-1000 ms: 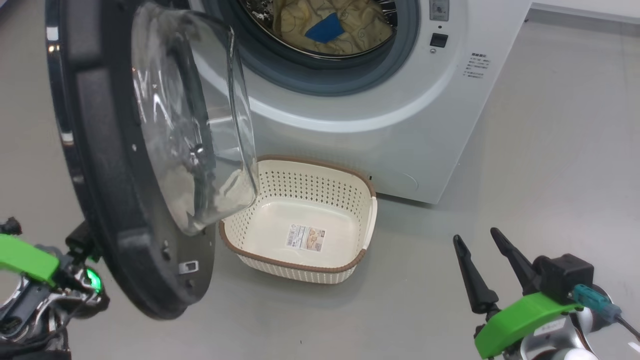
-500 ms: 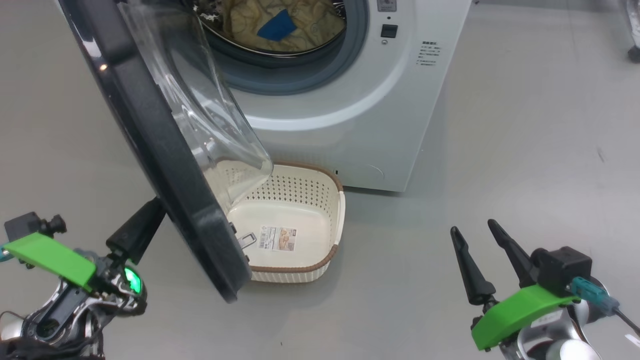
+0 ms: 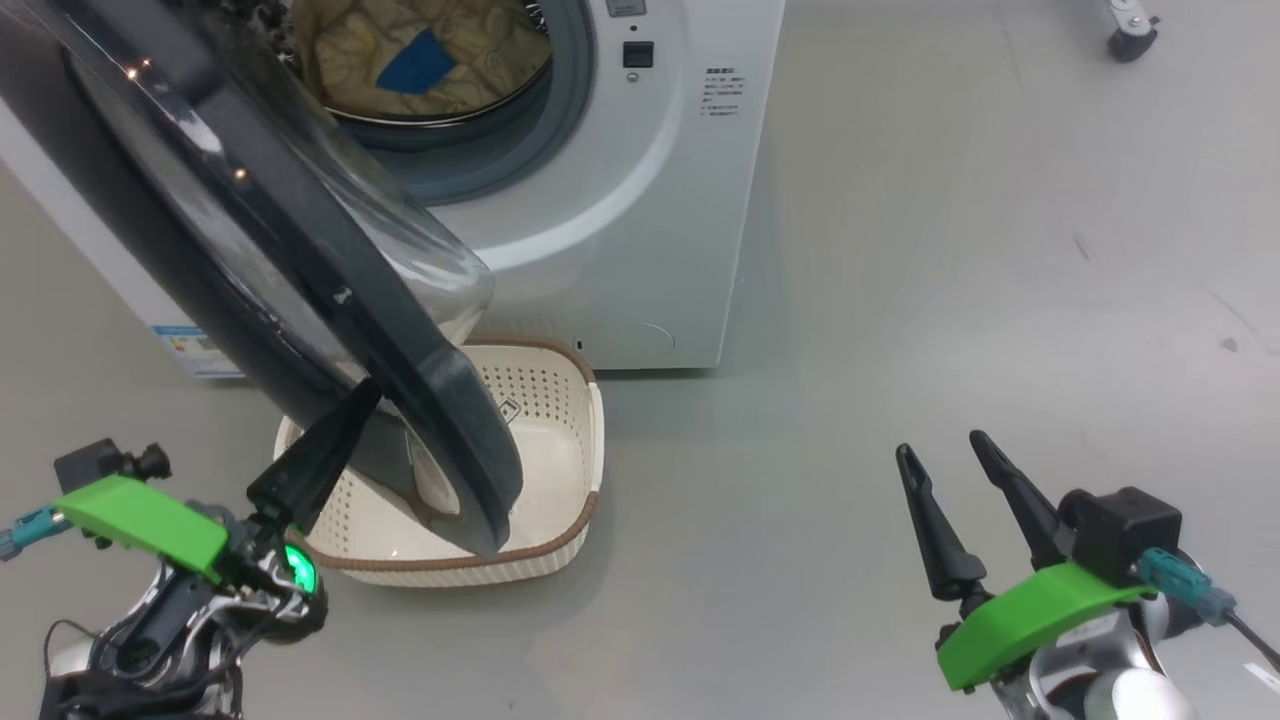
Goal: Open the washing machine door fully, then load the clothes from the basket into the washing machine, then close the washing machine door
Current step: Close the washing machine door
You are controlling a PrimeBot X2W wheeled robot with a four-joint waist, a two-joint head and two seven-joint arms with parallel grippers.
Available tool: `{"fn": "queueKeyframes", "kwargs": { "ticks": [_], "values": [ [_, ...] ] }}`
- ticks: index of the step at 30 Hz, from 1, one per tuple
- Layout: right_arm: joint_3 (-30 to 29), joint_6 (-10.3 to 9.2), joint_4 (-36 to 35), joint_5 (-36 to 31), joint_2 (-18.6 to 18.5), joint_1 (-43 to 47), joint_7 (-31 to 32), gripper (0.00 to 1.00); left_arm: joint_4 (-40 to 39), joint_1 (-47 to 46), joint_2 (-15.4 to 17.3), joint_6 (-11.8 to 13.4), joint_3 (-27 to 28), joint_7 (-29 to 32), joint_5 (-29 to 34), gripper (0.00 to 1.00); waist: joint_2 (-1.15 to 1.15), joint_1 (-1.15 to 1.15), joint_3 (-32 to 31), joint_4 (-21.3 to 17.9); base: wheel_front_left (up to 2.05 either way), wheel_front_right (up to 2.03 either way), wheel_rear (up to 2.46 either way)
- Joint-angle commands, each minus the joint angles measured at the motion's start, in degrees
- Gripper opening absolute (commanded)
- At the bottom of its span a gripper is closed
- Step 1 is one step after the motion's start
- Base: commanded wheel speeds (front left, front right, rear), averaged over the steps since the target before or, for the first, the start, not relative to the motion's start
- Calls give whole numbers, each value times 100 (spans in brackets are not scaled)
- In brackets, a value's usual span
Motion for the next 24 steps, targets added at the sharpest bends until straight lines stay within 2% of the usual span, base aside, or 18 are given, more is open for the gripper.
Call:
{"fn": "queueKeyframes", "kwargs": {
  "ticks": [1,10,24],
  "values": [
    [120,25,-160,28,-46,-294,-70,100,-145,-273,52,-41,127,-63,-61,0,0,0,20,-170,0,0,0],
    [181,25,-83,77,-45,-364,-124,100,299,-665,34,-41,29,-442,-268,0,0,0,75,-680,0,0,0],
    [272,25,28,174,-45,-488,-239,100,938,-1340,31,-41,-112,-830,-127,0,0,0,197,-1119,0,0,0]
  ]
}}
